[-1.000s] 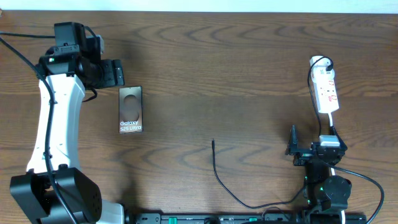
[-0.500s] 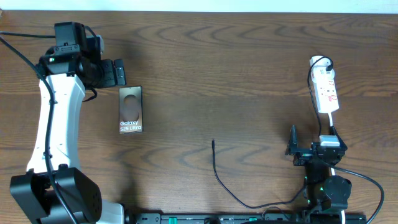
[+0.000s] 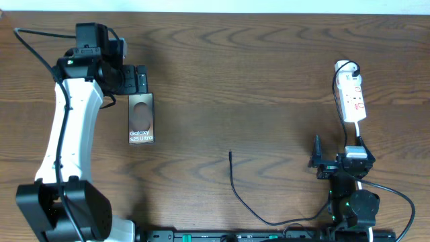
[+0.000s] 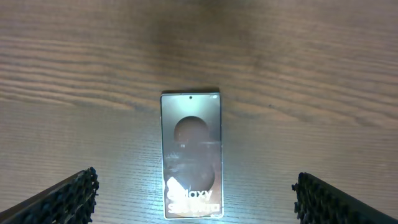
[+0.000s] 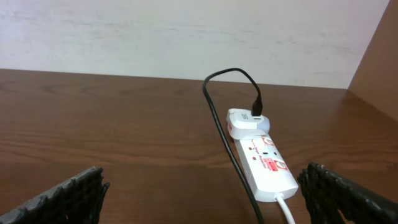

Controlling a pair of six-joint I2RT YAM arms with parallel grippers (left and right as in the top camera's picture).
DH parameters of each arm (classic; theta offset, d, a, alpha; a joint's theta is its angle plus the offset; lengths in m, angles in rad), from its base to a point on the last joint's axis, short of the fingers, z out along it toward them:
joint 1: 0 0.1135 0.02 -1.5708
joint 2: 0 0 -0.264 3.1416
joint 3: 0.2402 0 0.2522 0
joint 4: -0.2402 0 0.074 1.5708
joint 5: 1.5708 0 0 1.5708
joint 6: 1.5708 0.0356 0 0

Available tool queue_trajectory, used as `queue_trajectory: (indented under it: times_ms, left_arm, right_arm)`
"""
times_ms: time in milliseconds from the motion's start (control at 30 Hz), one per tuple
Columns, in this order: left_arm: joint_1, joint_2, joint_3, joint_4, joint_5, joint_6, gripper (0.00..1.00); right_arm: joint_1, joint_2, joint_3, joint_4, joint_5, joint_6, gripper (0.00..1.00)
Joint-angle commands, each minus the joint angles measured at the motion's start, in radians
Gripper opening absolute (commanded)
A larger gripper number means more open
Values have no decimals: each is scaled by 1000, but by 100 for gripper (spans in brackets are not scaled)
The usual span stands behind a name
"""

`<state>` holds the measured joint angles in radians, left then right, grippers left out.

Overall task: Plug charger to phone and switch on socket
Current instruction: 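Move the left gripper over the Galaxy phone and lower toward it, then close the left gripper on the phone's long edges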

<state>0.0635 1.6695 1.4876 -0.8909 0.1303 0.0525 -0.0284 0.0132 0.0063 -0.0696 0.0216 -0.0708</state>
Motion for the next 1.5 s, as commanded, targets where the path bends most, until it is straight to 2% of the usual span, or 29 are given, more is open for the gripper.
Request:
queue_trajectory:
  times_ms: [0,567,967,1467]
  left_arm:
    - [2,64,4,-14,-12,7,99]
    - [2,288,3,-24,-12,6,99]
    - [2,300,-6,-54,-12,6,99]
    - [2,300,-101,-31,-11,6,99]
  right_arm:
    - [6,0,-1,-3,-3,-13,99]
    - [6,0,-1,-3,-3,-13,99]
    - [6,0,-1,-3,-3,-13,99]
    - [6,0,-1,-3,-3,-13,99]
